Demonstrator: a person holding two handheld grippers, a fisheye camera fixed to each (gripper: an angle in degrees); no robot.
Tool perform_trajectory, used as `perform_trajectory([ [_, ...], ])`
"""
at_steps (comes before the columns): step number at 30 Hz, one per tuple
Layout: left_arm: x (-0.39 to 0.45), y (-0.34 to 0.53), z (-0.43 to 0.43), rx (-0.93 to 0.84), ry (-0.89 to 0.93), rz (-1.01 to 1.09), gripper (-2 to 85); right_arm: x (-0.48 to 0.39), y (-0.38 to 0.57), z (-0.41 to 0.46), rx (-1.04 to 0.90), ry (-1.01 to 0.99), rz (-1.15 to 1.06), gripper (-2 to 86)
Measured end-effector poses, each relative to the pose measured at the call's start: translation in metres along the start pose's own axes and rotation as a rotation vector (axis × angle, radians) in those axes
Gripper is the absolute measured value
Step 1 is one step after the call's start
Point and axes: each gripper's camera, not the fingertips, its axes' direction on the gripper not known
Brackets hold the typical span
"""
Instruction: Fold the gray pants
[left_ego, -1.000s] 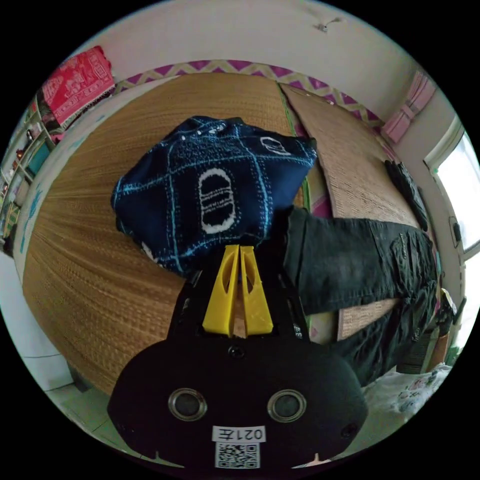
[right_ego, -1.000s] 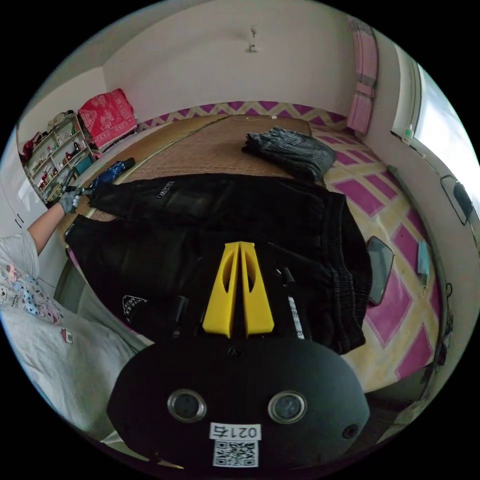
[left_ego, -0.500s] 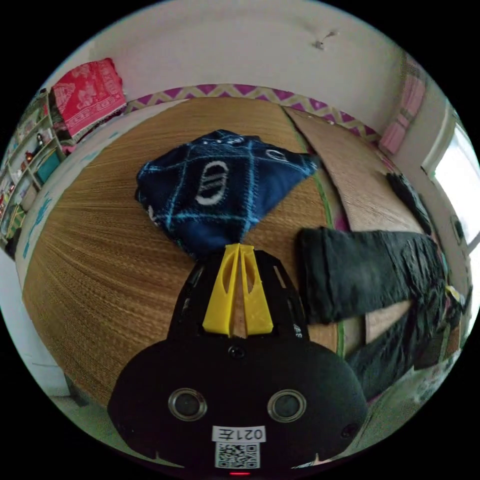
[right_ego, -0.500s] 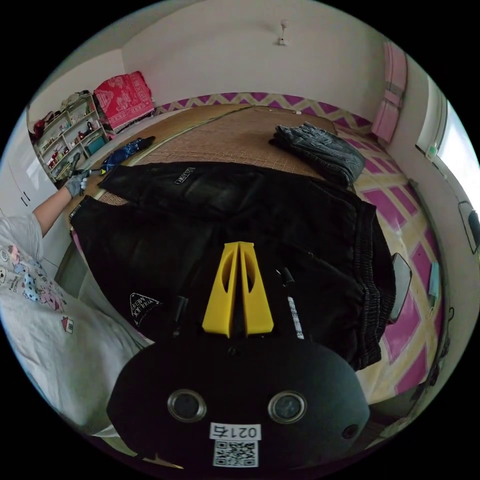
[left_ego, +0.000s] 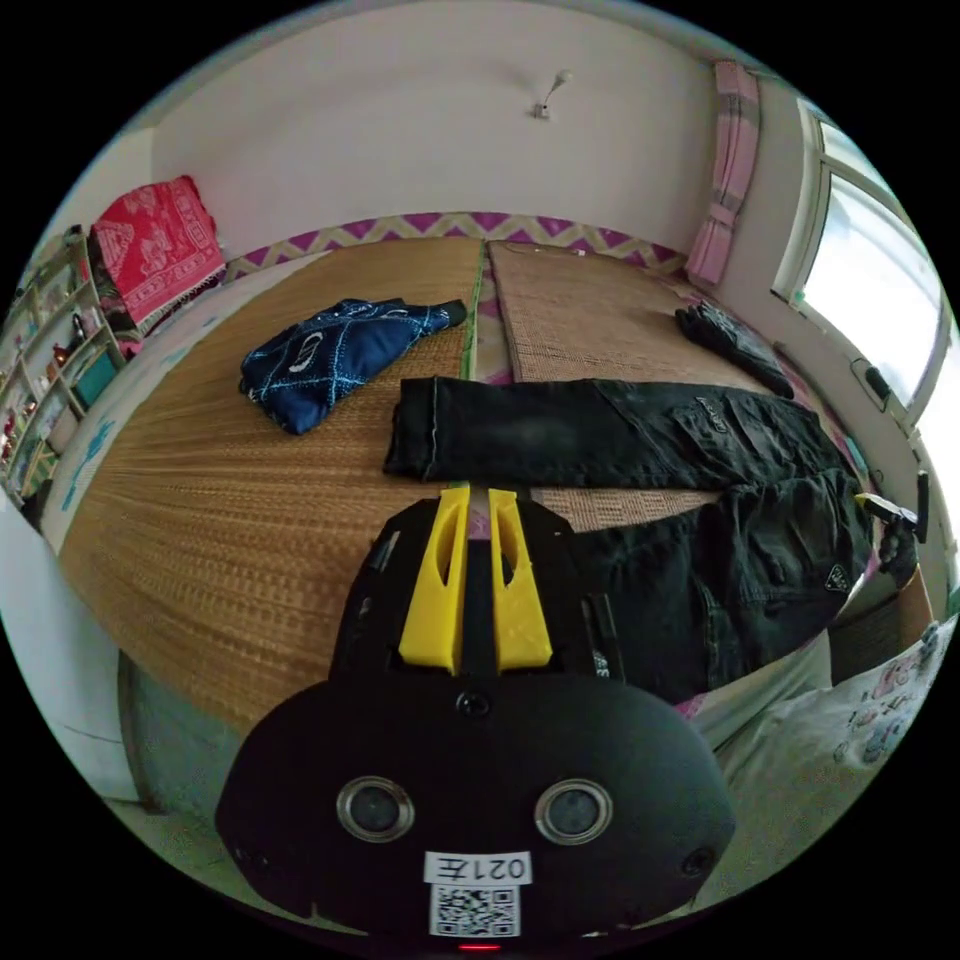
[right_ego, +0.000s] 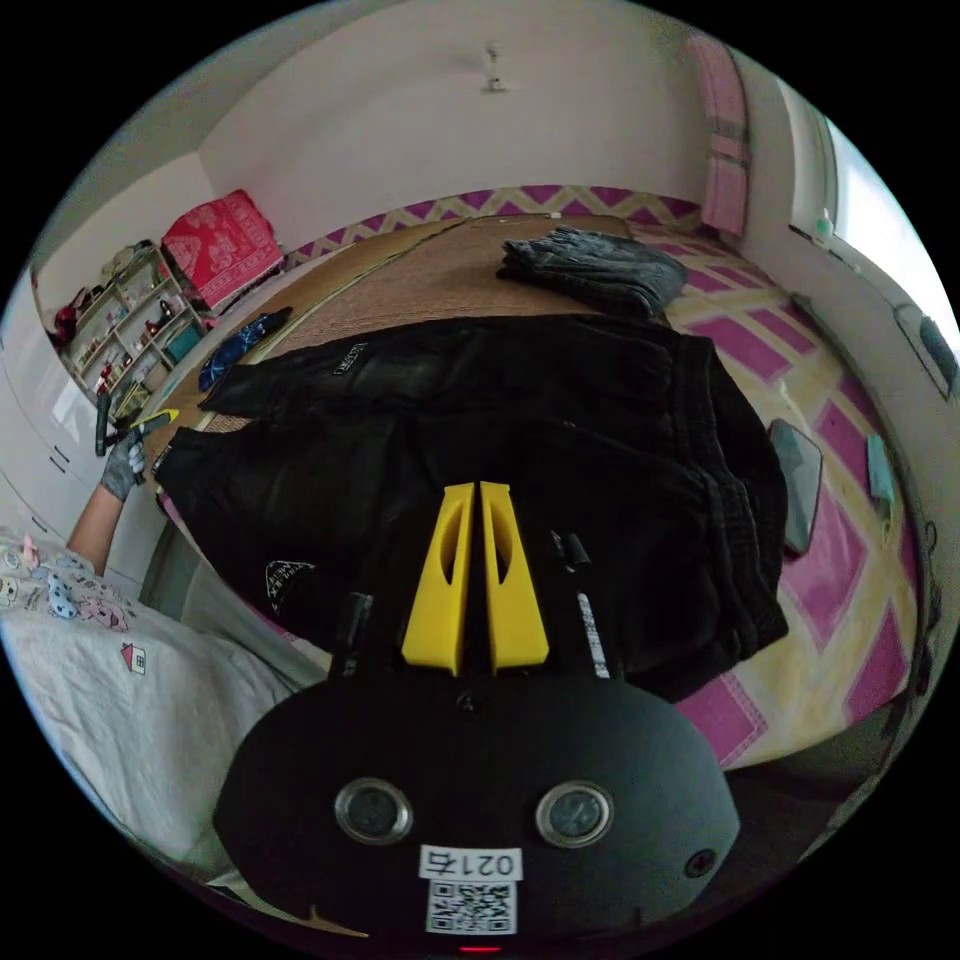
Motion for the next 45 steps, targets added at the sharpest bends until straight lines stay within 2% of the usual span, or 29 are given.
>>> perform_trajectory([
  [5,0.050,0.031,-0.019,-0.048,-0.032,-0.030,3.4,0.024,0.048,-0.021,0.031,0.050,0.112,2.9],
  [14,0.114,0.073,-0.036,-0.108,-0.078,-0.062,-0.9,0.045,0.098,-0.041,0.061,0.061,0.199,1.7],
  [45,0.246,0.163,-0.092,-0.126,-0.202,0.013,-1.0,0.016,0.123,-0.029,0.070,0.054,0.236,3.2],
])
